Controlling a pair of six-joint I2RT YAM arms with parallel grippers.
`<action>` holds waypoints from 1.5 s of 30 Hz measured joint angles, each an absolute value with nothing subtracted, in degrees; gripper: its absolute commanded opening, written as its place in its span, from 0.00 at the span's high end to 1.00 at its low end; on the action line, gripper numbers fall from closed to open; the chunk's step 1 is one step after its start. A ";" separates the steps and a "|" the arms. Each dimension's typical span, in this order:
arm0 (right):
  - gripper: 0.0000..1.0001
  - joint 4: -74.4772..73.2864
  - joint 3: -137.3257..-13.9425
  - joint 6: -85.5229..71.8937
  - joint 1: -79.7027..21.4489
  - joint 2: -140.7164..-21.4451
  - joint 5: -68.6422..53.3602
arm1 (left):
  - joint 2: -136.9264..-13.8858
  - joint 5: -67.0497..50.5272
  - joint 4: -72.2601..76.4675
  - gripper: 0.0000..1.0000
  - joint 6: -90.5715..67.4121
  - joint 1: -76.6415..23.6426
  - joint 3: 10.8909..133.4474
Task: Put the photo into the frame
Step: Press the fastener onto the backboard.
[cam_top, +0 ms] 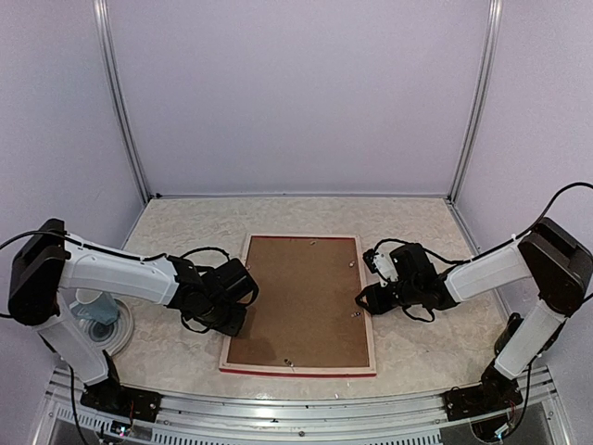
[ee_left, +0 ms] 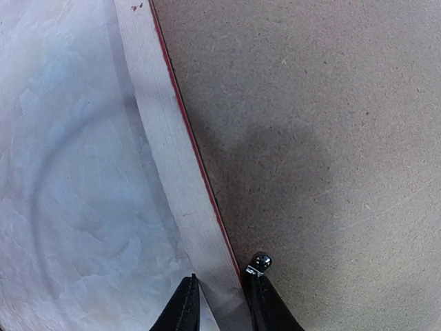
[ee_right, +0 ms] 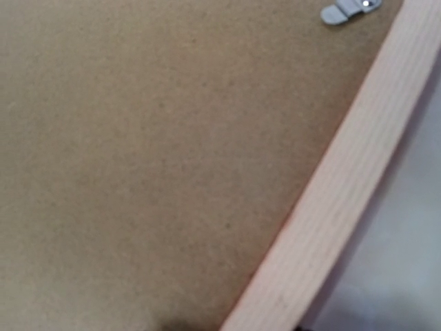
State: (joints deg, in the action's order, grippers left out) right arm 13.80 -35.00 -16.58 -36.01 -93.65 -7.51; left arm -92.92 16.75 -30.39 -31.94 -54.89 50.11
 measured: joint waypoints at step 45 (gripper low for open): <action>0.67 14.24 -35.31 -17.47 -36.25 -93.78 -6.17 | -97.60 25.63 -28.73 0.34 -31.75 -45.12 63.35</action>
